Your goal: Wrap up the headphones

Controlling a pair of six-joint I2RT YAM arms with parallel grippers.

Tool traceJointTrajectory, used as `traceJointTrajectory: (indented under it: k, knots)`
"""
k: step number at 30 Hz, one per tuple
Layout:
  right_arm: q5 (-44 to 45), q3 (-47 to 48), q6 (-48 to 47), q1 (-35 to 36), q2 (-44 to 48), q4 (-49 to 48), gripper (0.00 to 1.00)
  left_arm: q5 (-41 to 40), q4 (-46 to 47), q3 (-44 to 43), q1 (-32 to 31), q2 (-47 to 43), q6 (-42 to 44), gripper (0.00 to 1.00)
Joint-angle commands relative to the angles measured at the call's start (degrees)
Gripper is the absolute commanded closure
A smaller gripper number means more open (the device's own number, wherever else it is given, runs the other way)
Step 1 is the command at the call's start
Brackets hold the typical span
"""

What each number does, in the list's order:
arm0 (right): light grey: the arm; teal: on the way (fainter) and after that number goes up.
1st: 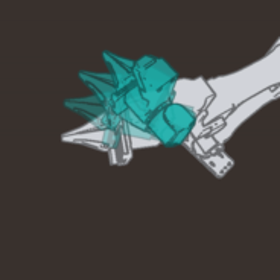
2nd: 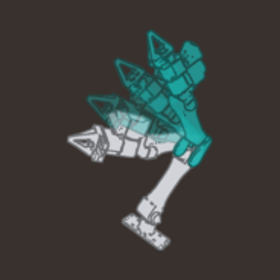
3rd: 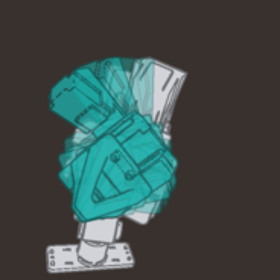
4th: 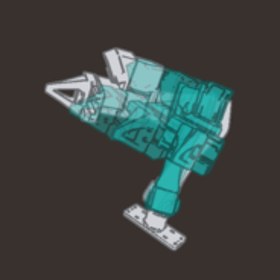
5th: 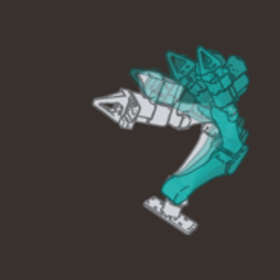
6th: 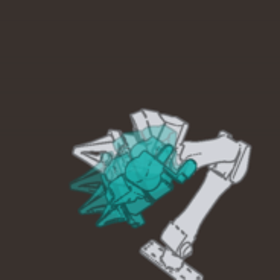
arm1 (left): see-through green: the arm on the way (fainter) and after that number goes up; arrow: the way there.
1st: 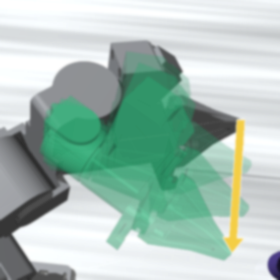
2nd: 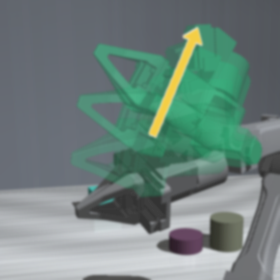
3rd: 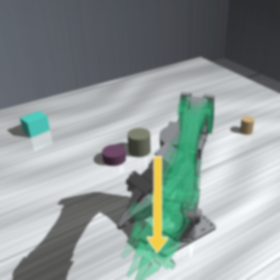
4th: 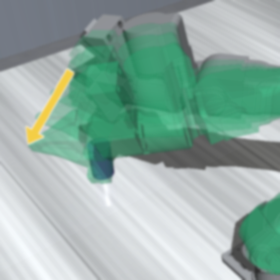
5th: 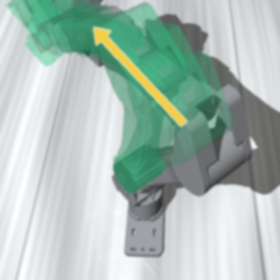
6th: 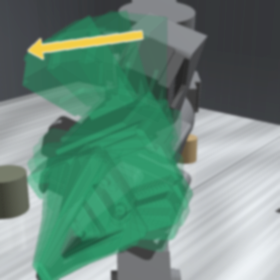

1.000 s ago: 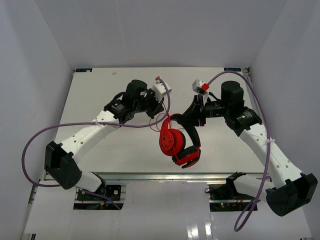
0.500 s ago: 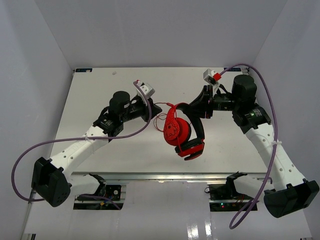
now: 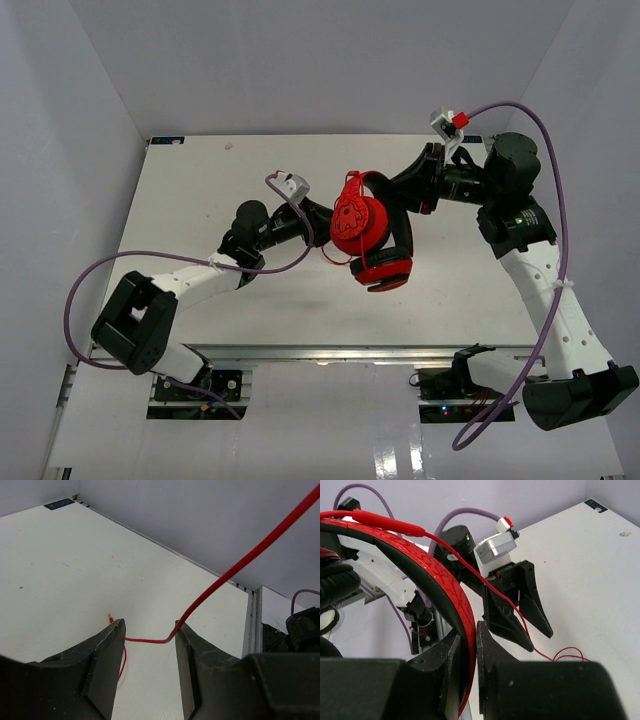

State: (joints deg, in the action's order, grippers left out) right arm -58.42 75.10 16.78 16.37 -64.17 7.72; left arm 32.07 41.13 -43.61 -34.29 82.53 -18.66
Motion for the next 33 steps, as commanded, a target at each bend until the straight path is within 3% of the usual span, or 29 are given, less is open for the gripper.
traceJointTrajectory:
  k: [1,7,15,17,18,21,25,29,33]
  knots:
    - [2.2,4.1,6.7,-0.8,-0.8,-3.1,0.92,0.8,13.8,0.6,-1.1,3.2,-0.9,0.40]
    - [3.3,4.4,10.2,-1.3,-1.8,-4.4,0.92,-5.5,21.6,-1.3,-5.2,11.2,3.1,0.36]
    - [7.9,8.1,17.1,-6.1,-2.3,-3.3,0.92,-9.4,25.9,-1.8,-7.0,17.9,3.1,0.40]
    - [9.9,9.7,17.4,-6.4,-2.8,-1.4,0.92,-9.7,26.9,-1.1,-7.0,18.9,2.4,0.49]
    - [11.7,10.0,17.2,-6.5,-3.1,-0.7,0.92,-9.7,27.4,-0.9,-7.1,19.2,1.9,0.62]
    - [17.5,10.6,16.1,-6.6,-3.5,2.5,0.92,-9.5,28.5,-0.5,-7.5,19.6,0.9,0.89]
    - [30.5,10.6,14.4,-6.5,-3.2,8.4,0.92,-9.1,27.5,-0.4,-8.5,18.8,0.7,0.99]
    - [46.7,9.0,13.5,-5.9,-2.8,10.8,0.92,-9.1,24.3,0.5,-10.4,15.3,1.8,1.00]
    - [52.5,5.6,12.5,-5.4,-3.1,8.9,0.92,-9.8,23.2,3.1,-11.8,12.4,2.2,1.00]
